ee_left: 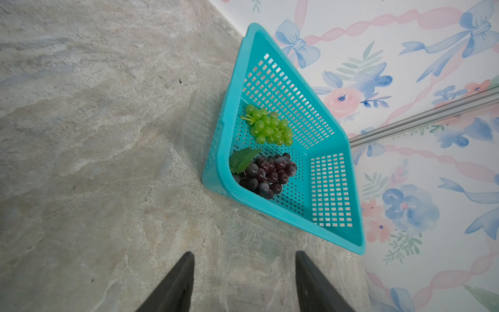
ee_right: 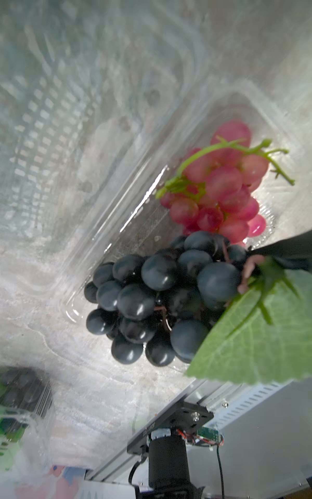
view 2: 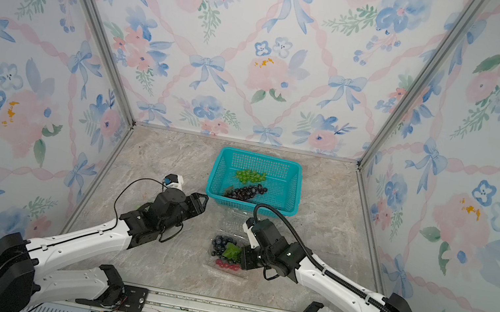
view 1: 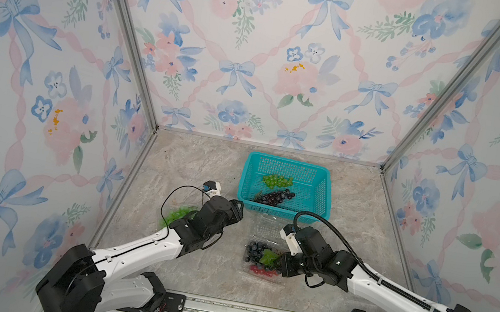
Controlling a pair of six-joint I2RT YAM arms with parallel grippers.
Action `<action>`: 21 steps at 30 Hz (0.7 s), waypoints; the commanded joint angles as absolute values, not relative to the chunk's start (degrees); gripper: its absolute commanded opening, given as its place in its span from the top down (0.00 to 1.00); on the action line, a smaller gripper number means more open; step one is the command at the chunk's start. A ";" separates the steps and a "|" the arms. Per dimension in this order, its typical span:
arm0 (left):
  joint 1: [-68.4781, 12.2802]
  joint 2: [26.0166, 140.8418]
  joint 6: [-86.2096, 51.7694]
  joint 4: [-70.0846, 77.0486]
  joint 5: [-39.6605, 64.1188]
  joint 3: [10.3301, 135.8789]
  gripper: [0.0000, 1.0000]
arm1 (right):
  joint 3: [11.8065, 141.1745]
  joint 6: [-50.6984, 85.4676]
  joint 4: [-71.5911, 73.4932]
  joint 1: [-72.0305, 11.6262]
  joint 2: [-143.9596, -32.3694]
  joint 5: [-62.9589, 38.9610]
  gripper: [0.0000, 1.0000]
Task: Pack grapes into containers
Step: Place the grape into the packing box.
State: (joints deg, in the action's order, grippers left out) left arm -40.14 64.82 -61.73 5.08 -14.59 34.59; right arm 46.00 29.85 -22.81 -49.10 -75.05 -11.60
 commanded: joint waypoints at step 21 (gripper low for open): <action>-47.80 72.62 -56.68 5.46 -9.61 36.08 0.43 | 51.33 29.72 -35.51 -48.40 -64.08 -5.40 0.44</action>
State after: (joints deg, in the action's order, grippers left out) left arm -46.24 71.26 -59.05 5.10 -11.64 34.76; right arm 48.88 28.42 -32.69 -48.36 -65.30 -6.79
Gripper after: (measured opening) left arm 0.582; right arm 0.557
